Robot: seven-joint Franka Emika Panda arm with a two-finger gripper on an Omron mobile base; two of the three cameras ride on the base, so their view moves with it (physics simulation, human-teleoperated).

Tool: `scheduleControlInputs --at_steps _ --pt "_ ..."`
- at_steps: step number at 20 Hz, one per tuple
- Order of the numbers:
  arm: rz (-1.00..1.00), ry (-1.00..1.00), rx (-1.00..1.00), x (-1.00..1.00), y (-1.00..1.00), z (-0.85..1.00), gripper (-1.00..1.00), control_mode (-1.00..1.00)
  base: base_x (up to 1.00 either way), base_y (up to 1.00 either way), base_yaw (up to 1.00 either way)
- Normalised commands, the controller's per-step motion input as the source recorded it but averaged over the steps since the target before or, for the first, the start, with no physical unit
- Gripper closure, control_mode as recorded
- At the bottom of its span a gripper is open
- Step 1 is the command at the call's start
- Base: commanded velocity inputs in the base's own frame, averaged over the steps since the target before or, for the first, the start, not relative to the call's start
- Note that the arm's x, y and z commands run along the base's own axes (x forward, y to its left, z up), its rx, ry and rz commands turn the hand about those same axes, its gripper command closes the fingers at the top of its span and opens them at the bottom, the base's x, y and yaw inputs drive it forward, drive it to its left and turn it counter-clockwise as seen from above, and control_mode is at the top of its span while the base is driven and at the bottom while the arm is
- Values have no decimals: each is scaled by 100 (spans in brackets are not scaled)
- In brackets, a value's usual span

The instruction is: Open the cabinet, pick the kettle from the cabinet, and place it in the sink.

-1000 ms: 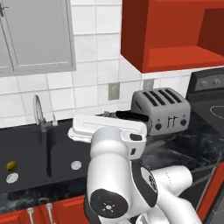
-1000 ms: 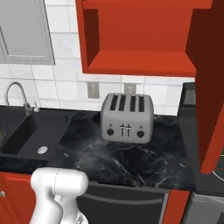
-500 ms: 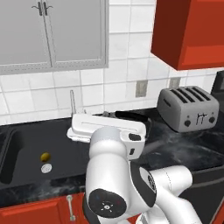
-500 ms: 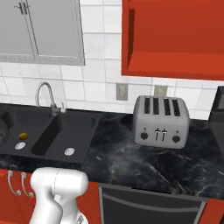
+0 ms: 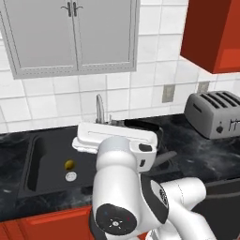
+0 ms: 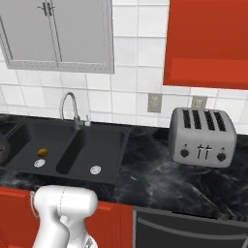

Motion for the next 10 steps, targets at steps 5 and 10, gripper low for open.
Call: scheduleControlInputs --at_steps 5,10 --pt "0 0 0 0 0 0 100 100 6 54 0" --pt "0 0 0 0 0 0 100 100 14 51 0"
